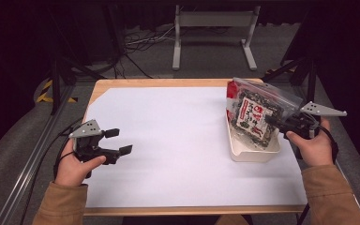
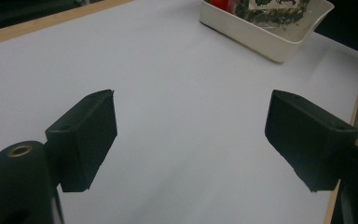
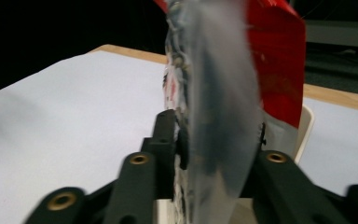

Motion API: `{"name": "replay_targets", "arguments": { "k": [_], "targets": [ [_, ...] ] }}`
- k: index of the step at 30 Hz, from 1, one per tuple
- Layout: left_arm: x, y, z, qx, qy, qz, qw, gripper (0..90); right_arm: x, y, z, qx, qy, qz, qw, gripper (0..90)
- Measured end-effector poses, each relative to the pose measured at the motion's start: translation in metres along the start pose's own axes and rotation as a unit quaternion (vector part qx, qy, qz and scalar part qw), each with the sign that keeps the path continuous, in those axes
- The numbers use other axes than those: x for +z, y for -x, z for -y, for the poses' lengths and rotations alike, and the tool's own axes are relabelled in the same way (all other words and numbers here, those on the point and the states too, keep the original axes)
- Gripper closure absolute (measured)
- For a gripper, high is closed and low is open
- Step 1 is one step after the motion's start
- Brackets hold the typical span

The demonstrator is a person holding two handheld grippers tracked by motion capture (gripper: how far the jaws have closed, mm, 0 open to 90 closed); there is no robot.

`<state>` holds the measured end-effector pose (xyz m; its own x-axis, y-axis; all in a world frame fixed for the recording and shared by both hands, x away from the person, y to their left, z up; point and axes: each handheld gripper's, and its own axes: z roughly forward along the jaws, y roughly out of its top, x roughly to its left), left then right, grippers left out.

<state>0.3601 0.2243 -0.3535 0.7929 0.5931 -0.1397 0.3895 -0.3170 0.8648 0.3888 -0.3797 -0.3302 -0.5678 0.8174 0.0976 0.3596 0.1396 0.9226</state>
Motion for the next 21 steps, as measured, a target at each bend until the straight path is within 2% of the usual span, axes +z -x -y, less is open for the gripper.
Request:
{"name": "replay_targets", "arguments": {
  "k": [3,4,6,9,13,15,21],
  "targets": [
    [-0.002,0.001,0.003,-0.005,0.007,0.000,1.0000,17.4,-0.001,-0.001,-0.002,0.013,0.023,-0.003,0.9996,52.5],
    [-0.002,0.001,0.003,-0.005,0.007,0.000,1.0000,17.4,-0.001,-0.001,-0.002,0.013,0.023,-0.003,0.9996,52.5],
    [-0.003,0.002,0.006,-0.005,0.010,0.001,0.9999,17.4,-0.005,-0.003,-0.003,0.011,0.038,0.008,0.9992,40.0],
    [-0.004,0.004,0.008,-0.003,0.015,-0.001,0.9999,17.2,-0.015,-0.007,-0.001,0.008,0.050,0.014,0.9986,32.3],
    [-0.008,0.006,0.011,0.005,0.029,-0.003,0.9996,16.9,-0.024,-0.013,0.001,-0.003,0.053,0.029,0.9982,30.1],
    [-0.013,0.008,0.014,0.004,0.039,-0.003,0.9992,16.9,-0.035,-0.019,0.006,-0.014,0.046,0.041,0.9980,29.8],
    [-0.014,0.008,0.023,0.004,0.043,-0.005,0.9991,16.9,-0.050,-0.030,0.011,-0.024,0.048,0.048,0.9974,29.9]
  ]
}}
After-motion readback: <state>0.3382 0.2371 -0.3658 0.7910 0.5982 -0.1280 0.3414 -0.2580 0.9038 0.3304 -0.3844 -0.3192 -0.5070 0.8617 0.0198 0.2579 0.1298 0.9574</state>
